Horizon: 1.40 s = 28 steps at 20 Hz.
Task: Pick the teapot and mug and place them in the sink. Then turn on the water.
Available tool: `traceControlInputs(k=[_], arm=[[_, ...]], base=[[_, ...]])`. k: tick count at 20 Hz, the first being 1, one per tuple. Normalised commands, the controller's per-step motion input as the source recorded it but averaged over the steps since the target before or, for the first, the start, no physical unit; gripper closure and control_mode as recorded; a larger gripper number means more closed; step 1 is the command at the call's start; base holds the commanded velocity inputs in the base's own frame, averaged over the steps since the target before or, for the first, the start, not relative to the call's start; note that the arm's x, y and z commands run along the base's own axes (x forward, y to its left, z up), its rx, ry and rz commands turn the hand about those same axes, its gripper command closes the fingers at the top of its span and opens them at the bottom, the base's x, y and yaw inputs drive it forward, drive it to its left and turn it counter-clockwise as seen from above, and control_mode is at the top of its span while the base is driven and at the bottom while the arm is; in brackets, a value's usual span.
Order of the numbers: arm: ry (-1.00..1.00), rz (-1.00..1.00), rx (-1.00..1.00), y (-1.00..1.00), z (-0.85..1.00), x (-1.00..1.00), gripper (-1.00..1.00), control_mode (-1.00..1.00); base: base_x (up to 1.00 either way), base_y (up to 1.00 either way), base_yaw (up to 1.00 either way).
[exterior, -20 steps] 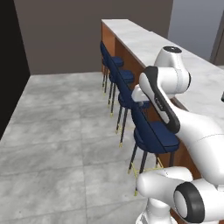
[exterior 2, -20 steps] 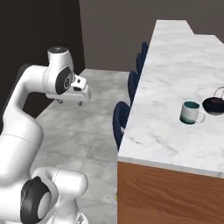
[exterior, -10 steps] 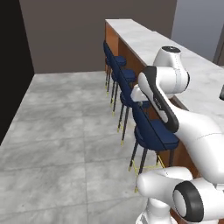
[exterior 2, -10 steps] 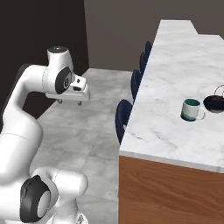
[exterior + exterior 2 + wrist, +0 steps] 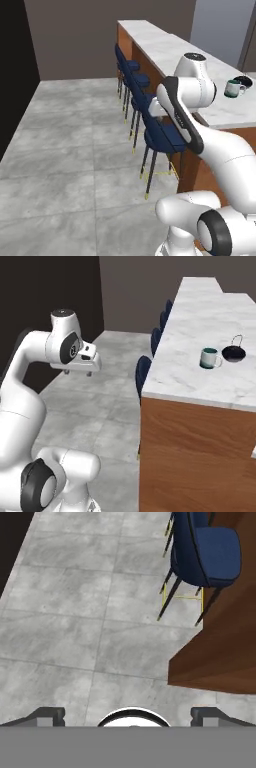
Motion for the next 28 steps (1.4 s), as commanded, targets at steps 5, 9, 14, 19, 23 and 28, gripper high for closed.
traceControlInputs(k=[5, 9, 14, 19, 23, 28], arm=[[0.00, 0.00, 0.00, 0.00, 0.00, 0.00, -1.00, 1.00], [0.00, 0.00, 0.00, 0.00, 0.00, 0.00, -1.00, 1.00], [0.00, 0.00, 0.00, 0.00, 0.00, 0.00, -1.00, 1.00], [0.00, 0.00, 0.00, 0.00, 0.00, 0.00, -1.00, 1.00], [0.00, 0.00, 0.00, 0.00, 0.00, 0.00, -1.00, 1.00], [0.00, 0.00, 0.00, 0.00, 0.00, 0.00, -1.00, 1.00]], base=[[0.00, -1.00, 0.00], [0.03, -0.96, 0.00], [0.14, -0.79, 0.00], [0.19, -0.60, 0.00], [0.27, -0.44, 0.00], [0.45, -0.47, 0.00]])
